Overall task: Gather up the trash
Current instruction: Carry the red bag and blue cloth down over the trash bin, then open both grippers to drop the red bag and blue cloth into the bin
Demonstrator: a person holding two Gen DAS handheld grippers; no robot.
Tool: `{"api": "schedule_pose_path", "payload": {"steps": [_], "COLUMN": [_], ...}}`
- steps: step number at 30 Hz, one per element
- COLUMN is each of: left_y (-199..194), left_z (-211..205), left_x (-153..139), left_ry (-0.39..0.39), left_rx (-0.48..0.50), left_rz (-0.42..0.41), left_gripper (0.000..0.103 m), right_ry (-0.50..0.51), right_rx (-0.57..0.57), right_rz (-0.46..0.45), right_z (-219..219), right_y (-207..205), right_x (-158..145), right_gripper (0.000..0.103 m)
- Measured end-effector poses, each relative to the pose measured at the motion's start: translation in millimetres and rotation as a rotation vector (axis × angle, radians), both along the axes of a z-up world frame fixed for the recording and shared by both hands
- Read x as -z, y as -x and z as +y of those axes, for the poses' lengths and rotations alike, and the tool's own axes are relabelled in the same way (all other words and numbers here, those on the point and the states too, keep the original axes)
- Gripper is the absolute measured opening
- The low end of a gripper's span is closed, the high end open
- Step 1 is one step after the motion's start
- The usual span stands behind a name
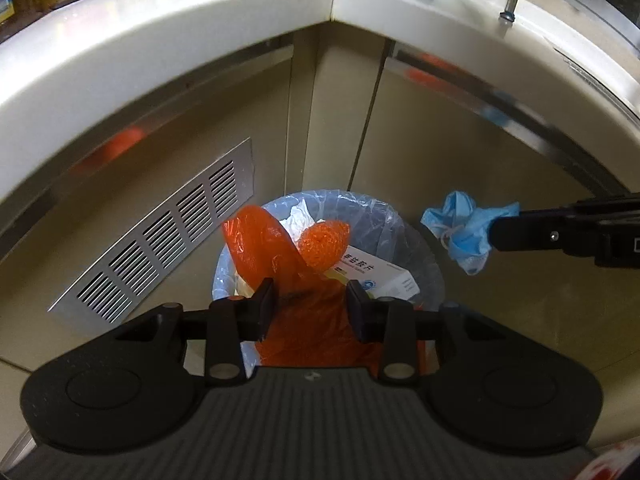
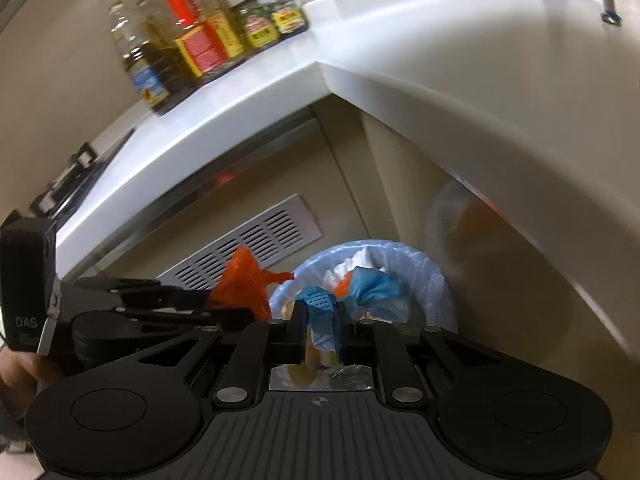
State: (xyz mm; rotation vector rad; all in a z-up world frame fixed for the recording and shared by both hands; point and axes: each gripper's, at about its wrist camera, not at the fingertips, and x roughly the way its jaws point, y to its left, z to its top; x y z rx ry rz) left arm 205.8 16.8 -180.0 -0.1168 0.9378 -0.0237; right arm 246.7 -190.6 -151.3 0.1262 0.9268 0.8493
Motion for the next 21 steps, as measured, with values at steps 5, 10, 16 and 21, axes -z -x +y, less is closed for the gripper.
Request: {"api": "schedule_pose_path", "payload": {"steps": [5, 10, 16, 21], "left_y": [-12, -28, -33, -31], "left_z": [3, 0, 1, 0], "left_x": [17, 26, 26, 19], "left_ry": [0.014, 0.011, 0.019, 0.003], "left_rx": [0.01, 0.021, 0.009, 0.003], "left_rz": [0.005, 0.001, -0.006, -0.024], "left_gripper": [0.039, 0.043, 0.061, 0.062], "right_ry": [-0.008, -0.001, -0.002, 0.001], "right_rx": [0.055, 0.079, 0.091, 0.096], "right_rz": [0.016, 0.025, 0.032, 0.031], "right_z": [1, 2, 3, 5], "right_y": [-7, -14, -20, -25], "right_x": [20, 32, 39, 43], "right_gripper": [0.013, 0.014, 0.014, 0.014]}}
